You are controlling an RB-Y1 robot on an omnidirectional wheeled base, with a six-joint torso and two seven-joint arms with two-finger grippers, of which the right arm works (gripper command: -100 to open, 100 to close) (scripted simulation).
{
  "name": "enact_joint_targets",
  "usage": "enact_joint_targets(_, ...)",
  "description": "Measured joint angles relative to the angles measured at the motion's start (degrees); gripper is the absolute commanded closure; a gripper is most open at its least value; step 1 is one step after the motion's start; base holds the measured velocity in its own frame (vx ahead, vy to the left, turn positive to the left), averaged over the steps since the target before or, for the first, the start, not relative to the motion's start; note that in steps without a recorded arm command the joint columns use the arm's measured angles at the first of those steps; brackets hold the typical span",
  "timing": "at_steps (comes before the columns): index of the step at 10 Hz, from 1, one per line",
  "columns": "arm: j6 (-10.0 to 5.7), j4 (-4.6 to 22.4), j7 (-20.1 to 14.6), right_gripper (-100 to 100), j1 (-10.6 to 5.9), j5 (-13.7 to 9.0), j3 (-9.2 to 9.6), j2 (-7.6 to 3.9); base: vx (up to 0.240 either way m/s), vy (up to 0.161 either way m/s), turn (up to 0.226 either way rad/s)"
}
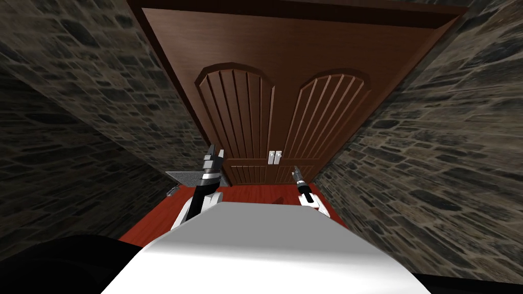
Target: Pull the door open
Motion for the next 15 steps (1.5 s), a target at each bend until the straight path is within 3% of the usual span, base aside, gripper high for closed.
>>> enact_joint_targets(2,0.31,1.0,0.0,-100,0.16,-0.6,-2.21,-1.02,0.000,-0.017,0.076)
enact_joint_targets(3,0.61,0.2,-0.1,-100,1.30,-0.9,-3.15,-1.47,0.011,-0.016,0.054)
enact_joint_targets(4,0.80,1.0,0.1,-100,0.68,-1.1,-3.99,-1.50,0.030,-0.010,0.080)
enact_joint_targets(6,1.13,2.1,-0.2,-100,0.18,-1.8,-5.71,-2.75,0.057,-0.024,0.104)
enact_joint_targets(10,0.30,4.1,0.5,-100,-1.93,-2.3,-7.43,-2.20,0.171,-0.010,0.192)
enact_joint_targets(14,-1.07,4.6,0.9,-100,-4.76,-2.2,-5.75,-0.16,0.184,0.074,0.160)
enact_joint_targets(15,-1.27,4.7,1.0,100,-4.90,-2.2,-5.65,-0.07,-0.006,-0.009,-0.039)
